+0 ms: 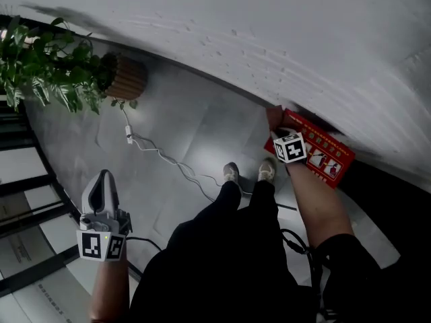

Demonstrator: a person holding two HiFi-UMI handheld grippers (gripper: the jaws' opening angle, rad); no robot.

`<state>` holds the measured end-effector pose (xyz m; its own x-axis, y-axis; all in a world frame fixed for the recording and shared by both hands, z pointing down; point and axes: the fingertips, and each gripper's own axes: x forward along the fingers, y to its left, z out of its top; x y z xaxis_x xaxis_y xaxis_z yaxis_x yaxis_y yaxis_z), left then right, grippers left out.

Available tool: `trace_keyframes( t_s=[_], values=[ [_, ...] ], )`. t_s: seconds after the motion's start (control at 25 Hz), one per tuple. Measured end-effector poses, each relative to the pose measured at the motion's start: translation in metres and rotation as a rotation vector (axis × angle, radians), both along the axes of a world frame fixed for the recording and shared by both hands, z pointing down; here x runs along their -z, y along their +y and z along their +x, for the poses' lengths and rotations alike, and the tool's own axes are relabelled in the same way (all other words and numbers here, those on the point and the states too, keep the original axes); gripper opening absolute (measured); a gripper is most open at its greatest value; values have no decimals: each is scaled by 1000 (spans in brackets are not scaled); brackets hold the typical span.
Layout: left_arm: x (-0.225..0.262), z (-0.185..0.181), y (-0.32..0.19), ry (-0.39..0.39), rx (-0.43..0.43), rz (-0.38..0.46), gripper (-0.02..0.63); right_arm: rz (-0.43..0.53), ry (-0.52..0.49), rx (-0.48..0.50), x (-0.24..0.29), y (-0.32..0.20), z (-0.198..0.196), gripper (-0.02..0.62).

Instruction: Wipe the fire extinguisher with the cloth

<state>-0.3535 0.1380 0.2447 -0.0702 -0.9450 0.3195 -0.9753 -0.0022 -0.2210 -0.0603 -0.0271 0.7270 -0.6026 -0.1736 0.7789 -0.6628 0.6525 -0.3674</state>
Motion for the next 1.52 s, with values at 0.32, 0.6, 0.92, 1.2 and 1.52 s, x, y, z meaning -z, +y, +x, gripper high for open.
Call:
trace_keyframes(
  t_s=[0.32, 0.6, 0.92, 1.2, 1.52],
  values=[
    [-11, -10, 12, 43, 66, -3, 0, -62, 95, 26, -20, 8, 34, 48],
    [-33, 28, -48, 84, -113, -27, 0, -102, 94, -300, -15, 26, 177, 48],
    [-37, 71, -99, 153, -280, -17, 0, -85, 264, -628, -4, 80, 348, 46],
    [-40, 53, -82, 150, -240, -12, 0, 54, 92, -316, 29, 63, 218, 44],
    [-31, -7, -10, 36, -23, -70, 0, -31, -68, 31, -2, 30, -1, 44]
  ],
)
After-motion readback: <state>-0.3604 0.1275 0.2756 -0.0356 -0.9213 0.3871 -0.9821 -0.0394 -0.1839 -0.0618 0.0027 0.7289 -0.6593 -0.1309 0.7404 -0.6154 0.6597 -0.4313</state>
